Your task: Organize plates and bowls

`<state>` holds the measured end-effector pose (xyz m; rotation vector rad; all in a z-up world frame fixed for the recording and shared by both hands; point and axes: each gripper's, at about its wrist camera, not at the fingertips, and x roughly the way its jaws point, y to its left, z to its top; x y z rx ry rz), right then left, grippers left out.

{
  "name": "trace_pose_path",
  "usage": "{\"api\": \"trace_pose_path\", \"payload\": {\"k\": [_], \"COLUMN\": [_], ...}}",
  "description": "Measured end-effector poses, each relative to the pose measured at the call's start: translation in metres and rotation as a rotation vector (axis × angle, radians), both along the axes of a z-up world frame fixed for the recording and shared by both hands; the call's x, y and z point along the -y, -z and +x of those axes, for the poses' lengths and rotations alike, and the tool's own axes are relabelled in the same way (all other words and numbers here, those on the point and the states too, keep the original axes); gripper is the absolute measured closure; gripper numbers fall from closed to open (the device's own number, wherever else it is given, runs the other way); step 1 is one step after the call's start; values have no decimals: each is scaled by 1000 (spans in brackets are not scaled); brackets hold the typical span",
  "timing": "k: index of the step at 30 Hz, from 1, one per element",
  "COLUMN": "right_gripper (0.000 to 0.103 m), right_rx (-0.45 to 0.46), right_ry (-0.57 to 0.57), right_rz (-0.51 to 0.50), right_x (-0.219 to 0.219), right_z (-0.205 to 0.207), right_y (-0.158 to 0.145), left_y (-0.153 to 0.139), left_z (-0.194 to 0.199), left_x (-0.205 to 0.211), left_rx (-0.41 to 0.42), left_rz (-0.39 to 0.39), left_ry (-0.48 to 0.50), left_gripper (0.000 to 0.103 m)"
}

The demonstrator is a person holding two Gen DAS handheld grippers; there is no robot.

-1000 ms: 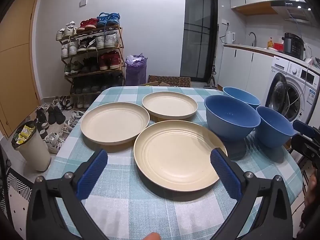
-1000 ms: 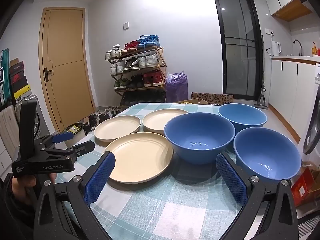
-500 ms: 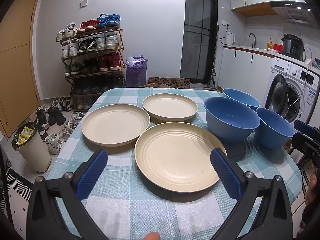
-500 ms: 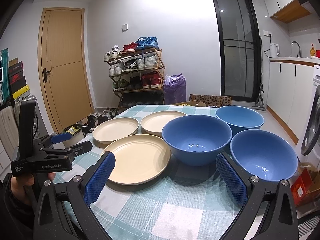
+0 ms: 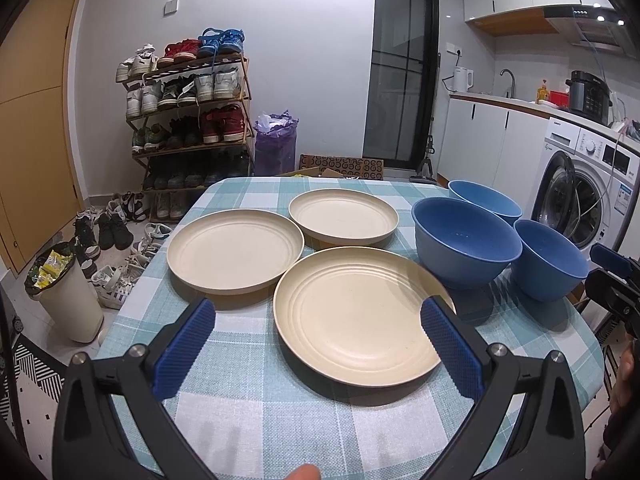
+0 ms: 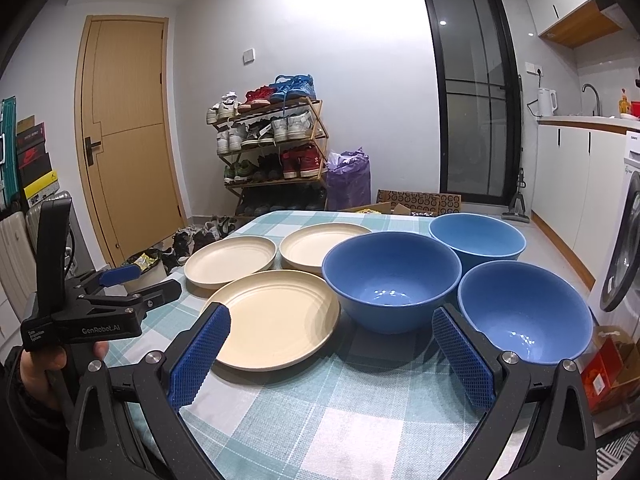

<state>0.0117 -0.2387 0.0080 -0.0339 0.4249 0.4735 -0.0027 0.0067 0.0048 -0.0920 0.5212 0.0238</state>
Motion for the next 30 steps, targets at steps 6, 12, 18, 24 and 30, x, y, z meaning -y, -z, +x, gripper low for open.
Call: {"api": "trace_pose_path", "payload": {"k": [6,12,18,24,30], "right_gripper": [0,0,0,0,0], "right_rx": [0,1,0,2,4], "right_ry": [1,2,4,8,11], "right_rz": [1,1,1,0,-3], "right_x": [0,0,1,2,3], "right_z": [1,0,1,1,2], "right_y": [-1,-1,-1,-1,-1], "left_y": [0,0,0,1,-2], "left_z": [0,0,0,0,0], "left_x": [0,0,0,0,3], "left_rx": [-1,1,-1,-1,4], "left_rz": [0,0,-1,1,33], "left_ry": [0,-1,1,-1,-2], "left_gripper": [0,0,0,0,0]}}
